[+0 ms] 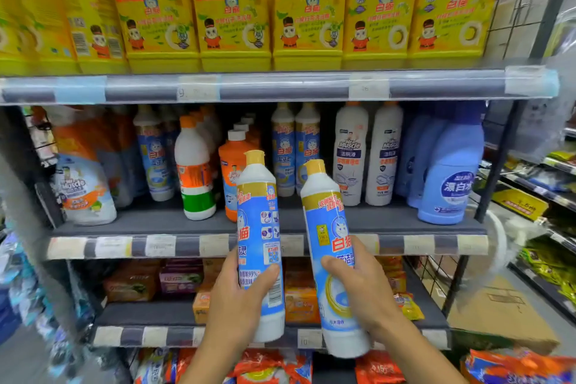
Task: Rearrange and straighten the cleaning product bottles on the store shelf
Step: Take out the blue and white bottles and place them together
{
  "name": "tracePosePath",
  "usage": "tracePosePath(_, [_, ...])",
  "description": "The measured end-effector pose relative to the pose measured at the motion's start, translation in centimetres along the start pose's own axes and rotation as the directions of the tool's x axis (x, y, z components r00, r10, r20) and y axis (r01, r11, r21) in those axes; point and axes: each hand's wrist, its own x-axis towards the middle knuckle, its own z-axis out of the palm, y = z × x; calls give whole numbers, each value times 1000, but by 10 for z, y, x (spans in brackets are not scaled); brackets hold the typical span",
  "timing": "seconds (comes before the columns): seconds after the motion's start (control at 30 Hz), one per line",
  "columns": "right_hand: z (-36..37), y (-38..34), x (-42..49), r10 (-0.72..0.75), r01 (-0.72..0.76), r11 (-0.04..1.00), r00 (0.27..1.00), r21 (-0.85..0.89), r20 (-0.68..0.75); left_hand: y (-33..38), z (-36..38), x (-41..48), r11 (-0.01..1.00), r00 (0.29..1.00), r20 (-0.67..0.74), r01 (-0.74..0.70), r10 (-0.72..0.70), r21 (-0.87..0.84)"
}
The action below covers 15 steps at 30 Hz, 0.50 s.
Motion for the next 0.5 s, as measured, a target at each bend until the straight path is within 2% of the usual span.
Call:
tracePosePath(0.3, [-22,-16,58,20,-20,1000,1000,-1,9,24,28,32,998,1000,-7,9,-9,69])
tracePosePath(0.5, [-19,-21,104,2,-1,1000,1000,19,-21,29,40,71,991,999,15,-35,34,128])
